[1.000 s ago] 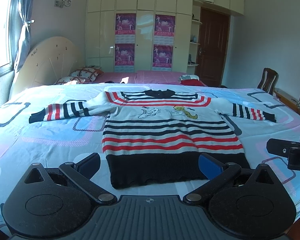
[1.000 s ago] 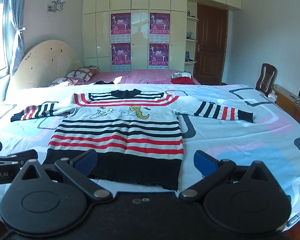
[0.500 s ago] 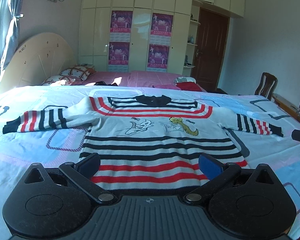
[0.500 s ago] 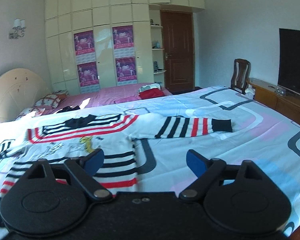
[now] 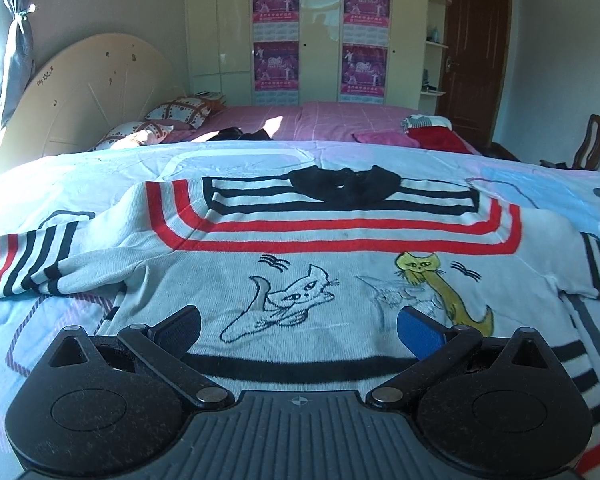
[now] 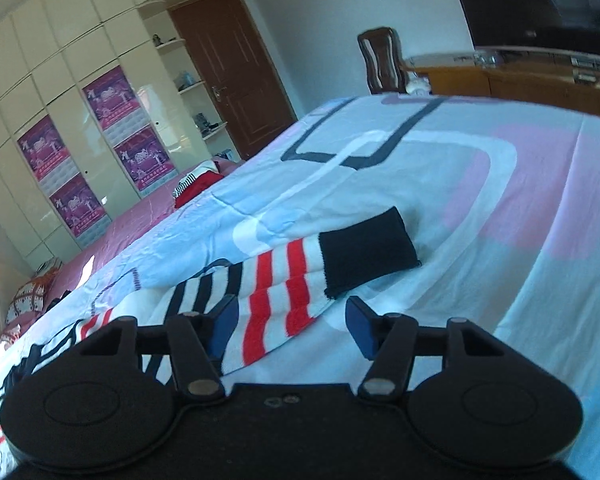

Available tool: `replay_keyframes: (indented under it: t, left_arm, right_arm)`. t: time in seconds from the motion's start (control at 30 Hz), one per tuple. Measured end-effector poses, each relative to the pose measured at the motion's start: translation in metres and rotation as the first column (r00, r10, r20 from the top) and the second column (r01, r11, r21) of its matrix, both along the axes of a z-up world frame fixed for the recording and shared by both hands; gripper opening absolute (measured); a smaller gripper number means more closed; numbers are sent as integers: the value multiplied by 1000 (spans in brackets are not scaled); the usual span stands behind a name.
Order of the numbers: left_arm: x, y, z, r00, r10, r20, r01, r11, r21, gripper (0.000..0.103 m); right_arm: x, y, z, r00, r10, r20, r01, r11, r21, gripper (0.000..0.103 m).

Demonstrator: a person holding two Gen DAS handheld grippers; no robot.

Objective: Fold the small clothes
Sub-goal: 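Grasp the black sleeve cuff with the right gripper, then carry the sleeve across the sweater body with the right gripper and release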

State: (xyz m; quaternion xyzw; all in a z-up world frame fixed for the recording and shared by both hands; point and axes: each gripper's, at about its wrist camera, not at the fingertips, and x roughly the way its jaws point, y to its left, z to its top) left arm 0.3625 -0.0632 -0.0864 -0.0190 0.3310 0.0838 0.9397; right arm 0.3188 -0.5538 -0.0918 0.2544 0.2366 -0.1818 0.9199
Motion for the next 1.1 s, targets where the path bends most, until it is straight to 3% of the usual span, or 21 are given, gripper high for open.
replay_keyframes:
  t: [0.13, 0.4, 0.5, 0.53, 0.6, 0.73, 0.87, 0.97, 1.1]
  left_arm:
    - [32, 7, -7, 999, 46, 2, -46, 999, -1, 103]
    - [53, 21, -15, 998, 66, -15, -67, 997, -44, 103]
    - [52, 31, -20, 997, 67, -35, -70, 995, -78, 103]
    - [51, 34, -21, 997, 66, -37, -69, 994, -87, 103]
    - [47, 42, -21, 997, 68, -35, -71, 994, -86, 103]
    - [45, 56, -21, 998, 48, -37, -49, 998, -31, 103]
    - [41, 78, -18, 997, 69, -19, -69, 998, -12, 103]
    - [40, 97, -16, 997, 72, -18, -72, 997, -8, 103]
    - [32, 120, -13, 998, 61, -10, -61, 998, -24, 103]
  right_arm:
    - [20, -27, -27, 999, -34, -18, 36, 992, 124, 56]
    - [38, -45, -39, 997, -73, 27, 66, 976, 207, 53]
    - [48, -49, -39, 995, -98, 5, 95, 978, 184, 25]
    - [51, -49, -38, 995, -99, -6, 98, 980, 173, 11]
    - [51, -44, -29, 995, -95, 7, 94, 987, 133, 9]
    - [58, 3, 5, 1000, 14, 23, -13, 999, -43, 9]
    - [70, 83, 37, 982, 187, 33, -178, 967, -183, 9]
    - [83, 152, 46, 945, 325, 23, -311, 921, -234, 9]
    - [98, 244, 37, 871, 491, -19, -479, 840, -255, 9]
